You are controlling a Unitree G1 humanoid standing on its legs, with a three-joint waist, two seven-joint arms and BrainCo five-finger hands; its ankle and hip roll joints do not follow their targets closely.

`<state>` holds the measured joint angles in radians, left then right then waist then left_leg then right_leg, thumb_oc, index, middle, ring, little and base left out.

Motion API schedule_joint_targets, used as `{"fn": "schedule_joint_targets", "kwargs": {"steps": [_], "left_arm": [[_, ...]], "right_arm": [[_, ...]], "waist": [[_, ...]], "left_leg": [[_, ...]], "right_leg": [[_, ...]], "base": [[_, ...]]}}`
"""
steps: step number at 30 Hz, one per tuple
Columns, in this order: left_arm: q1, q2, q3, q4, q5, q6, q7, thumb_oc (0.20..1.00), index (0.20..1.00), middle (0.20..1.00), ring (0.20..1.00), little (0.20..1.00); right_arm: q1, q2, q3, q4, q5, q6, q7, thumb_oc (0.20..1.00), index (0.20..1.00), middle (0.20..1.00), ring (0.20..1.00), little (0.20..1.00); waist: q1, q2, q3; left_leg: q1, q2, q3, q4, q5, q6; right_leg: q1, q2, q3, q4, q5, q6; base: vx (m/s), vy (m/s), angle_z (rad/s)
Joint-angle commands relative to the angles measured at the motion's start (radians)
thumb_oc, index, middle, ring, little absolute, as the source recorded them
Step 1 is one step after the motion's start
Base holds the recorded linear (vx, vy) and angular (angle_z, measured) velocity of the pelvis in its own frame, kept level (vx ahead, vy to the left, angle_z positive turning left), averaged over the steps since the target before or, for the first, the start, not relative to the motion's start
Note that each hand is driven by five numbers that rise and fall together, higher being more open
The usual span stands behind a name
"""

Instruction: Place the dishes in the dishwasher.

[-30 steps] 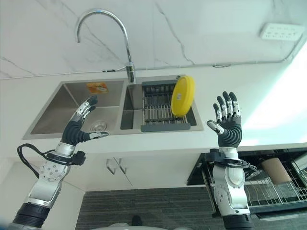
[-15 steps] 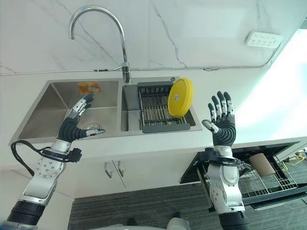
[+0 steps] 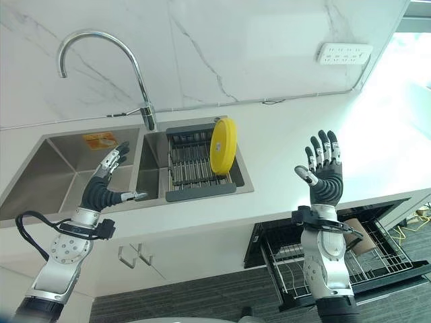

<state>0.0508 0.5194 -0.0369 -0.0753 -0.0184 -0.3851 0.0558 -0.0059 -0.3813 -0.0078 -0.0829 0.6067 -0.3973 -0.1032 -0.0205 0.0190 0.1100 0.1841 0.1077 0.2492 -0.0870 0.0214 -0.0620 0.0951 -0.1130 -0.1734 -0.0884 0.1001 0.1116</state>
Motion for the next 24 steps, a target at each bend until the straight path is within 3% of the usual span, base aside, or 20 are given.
{"fn": "schedule_joint_targets", "kwargs": {"steps": [1,3,4,5,7,8,10,12,16,24], "left_arm": [[-0.053,0.029,0.024,-0.009,0.015,-0.053,0.038,1.0,1.0,1.0,1.0,1.0],[-0.067,0.021,0.006,-0.002,0.023,-0.05,0.038,1.0,1.0,1.0,1.0,1.0],[-0.072,0.024,-0.002,0.0,0.022,-0.053,0.042,1.0,1.0,1.0,1.0,1.0],[-0.059,0.029,0.006,-0.016,0.009,-0.055,0.048,1.0,1.0,1.0,1.0,1.0],[-0.033,0.02,0.019,-0.023,0.012,-0.069,0.056,1.0,1.0,1.0,1.0,1.0],[-0.041,0.02,0.011,-0.015,0.006,-0.091,0.043,1.0,1.0,1.0,1.0,1.0],[-0.106,0.014,-0.033,0.022,0.012,-0.083,0.027,1.0,1.0,1.0,1.0,1.0],[-0.159,0.028,-0.06,0.035,0.026,-0.056,0.013,1.0,1.0,1.0,1.0,1.0],[-0.141,0.041,-0.05,0.022,0.003,-0.027,0.0,1.0,1.0,1.0,1.0,1.0],[-0.13,0.044,-0.08,0.015,0.024,-0.022,-0.001,1.0,1.0,1.0,1.0,1.0]], "right_arm": [[-0.063,0.006,-0.002,-0.057,-0.033,-0.013,0.009,1.0,1.0,1.0,1.0,1.0],[-0.061,0.001,-0.003,-0.048,-0.036,-0.001,0.011,1.0,1.0,1.0,1.0,1.0],[-0.062,-0.01,-0.003,-0.045,-0.029,0.012,0.021,1.0,1.0,1.0,1.0,1.0],[-0.064,-0.035,-0.005,-0.042,-0.016,0.019,0.04,1.0,1.0,1.0,1.0,1.0],[-0.077,-0.045,0.004,-0.043,-0.013,0.018,0.044,1.0,1.0,1.0,1.0,1.0],[-0.1,-0.041,0.028,-0.022,-0.031,-0.006,0.02,1.0,1.0,1.0,1.0,1.0],[-0.119,-0.039,0.045,0.008,-0.045,-0.02,-0.024,1.0,1.0,1.0,1.0,1.0],[-0.114,-0.019,0.031,0.04,0.011,0.006,0.017,1.0,1.0,1.0,1.0,1.0],[-0.119,0.016,0.048,0.07,-0.003,0.032,0.013,1.0,1.0,1.0,1.0,1.0],[-0.168,0.044,0.093,0.217,-0.014,0.055,-0.055,1.0,1.0,1.0,1.0,1.0]], "waist": [[0.005,-0.028,-0.017],[-0.011,-0.034,-0.02],[-0.012,-0.042,-0.014],[0.01,-0.055,0.006],[0.041,-0.043,0.024],[0.064,-0.028,0.046],[0.073,-0.033,0.064],[0.066,-0.025,0.047],[0.072,-0.028,0.021],[0.092,-0.033,-0.005]], "left_leg": [[-0.009,-0.02,-0.001,0.053,-0.111,0.017],[-0.011,-0.008,0.003,0.091,-0.125,0.015],[-0.029,-0.023,-0.024,0.176,-0.163,0.022],[-0.095,-0.056,-0.113,0.326,-0.212,0.023],[-0.145,-0.064,-0.226,0.277,-0.147,0.005],[-0.175,-0.031,-0.219,0.194,-0.068,-0.02],[-0.225,-0.019,-0.189,0.208,-0.054,-0.034],[-0.159,-0.021,-0.17,0.101,-0.032,-0.023],[-0.086,-0.023,-0.142,0.039,-0.04,-0.008],[-0.059,-0.018,-0.113,0.029,-0.057,0.006]], "right_leg": [[0.022,-0.044,-0.029,0.029,-0.087,0.059],[0.02,-0.021,0.002,0.057,-0.115,0.038],[0.015,-0.016,0.026,0.087,-0.131,0.026],[0.005,-0.022,0.044,0.132,-0.145,0.009],[-0.008,-0.005,0.067,0.159,-0.148,0.008],[0.013,-0.005,0.055,0.161,-0.17,0.013],[0.047,-0.026,0.028,0.152,-0.188,0.021],[0.043,-0.065,-0.031,0.127,-0.162,0.057],[0.043,-0.093,-0.054,0.091,-0.126,0.077],[0.047,-0.103,-0.058,0.047,-0.096,0.082]], "base": [[0.03,-0.063,-0.02],[0.03,-0.063,-0.01],[0.05,-0.063,0.05],[0.05,-0.011,0.13],[0.11,0.18,-0.08],[0.12,0.261,-0.35],[0.07,0.194,-0.26],[0.1,0.148,-0.18],[0.12,0.019,-0.59],[0.04,-0.025,-0.06]]}}
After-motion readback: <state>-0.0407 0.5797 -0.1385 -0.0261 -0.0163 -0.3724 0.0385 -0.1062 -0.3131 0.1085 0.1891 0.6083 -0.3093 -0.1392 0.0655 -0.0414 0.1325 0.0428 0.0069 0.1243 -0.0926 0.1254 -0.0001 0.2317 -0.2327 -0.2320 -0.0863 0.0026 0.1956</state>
